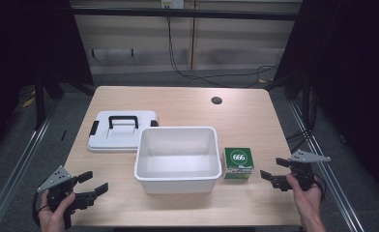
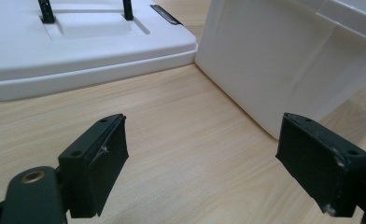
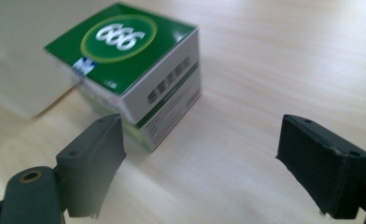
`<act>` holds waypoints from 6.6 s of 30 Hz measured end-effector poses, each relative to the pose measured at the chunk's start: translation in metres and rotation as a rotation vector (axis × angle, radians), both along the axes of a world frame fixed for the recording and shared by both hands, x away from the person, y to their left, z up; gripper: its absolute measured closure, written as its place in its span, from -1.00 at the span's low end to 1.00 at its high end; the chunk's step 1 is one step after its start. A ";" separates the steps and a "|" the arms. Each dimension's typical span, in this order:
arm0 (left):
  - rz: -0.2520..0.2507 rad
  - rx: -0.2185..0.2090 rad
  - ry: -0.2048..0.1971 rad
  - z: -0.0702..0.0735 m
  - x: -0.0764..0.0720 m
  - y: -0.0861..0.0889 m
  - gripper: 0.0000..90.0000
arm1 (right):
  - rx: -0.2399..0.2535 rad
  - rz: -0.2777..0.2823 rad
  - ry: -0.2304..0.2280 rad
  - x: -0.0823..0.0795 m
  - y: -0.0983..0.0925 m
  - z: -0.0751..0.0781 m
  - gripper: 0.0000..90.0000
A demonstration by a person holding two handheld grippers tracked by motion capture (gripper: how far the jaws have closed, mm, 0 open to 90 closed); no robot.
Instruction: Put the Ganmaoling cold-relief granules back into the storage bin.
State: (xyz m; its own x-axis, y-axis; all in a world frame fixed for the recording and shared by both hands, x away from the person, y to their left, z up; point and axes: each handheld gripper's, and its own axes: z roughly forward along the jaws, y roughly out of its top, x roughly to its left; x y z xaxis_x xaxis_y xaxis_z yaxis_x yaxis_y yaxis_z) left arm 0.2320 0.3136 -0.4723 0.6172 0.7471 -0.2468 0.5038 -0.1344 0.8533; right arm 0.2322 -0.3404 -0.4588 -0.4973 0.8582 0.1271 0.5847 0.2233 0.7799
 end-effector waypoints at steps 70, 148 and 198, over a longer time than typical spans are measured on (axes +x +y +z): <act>0.004 -0.003 0.003 -0.001 -0.002 0.001 -0.65 | -0.344 0.479 0.140 0.069 0.085 0.094 -0.66; 0.000 -0.012 0.011 -0.002 -0.002 0.002 -0.65 | -0.829 0.928 0.405 0.121 0.144 0.039 -0.64; 0.011 -0.012 0.014 -0.002 -0.001 0.002 -0.65 | -0.774 0.892 0.376 0.112 0.133 0.104 -0.65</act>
State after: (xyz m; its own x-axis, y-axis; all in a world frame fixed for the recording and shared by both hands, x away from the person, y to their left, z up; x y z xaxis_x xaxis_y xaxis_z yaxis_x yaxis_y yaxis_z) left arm 0.2306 0.3156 -0.4742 0.6054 0.7505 -0.2649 0.5175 -0.1183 0.8475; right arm 0.3443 -0.2079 -0.3545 -0.9884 0.1516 -0.0013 0.1510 0.9851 0.0823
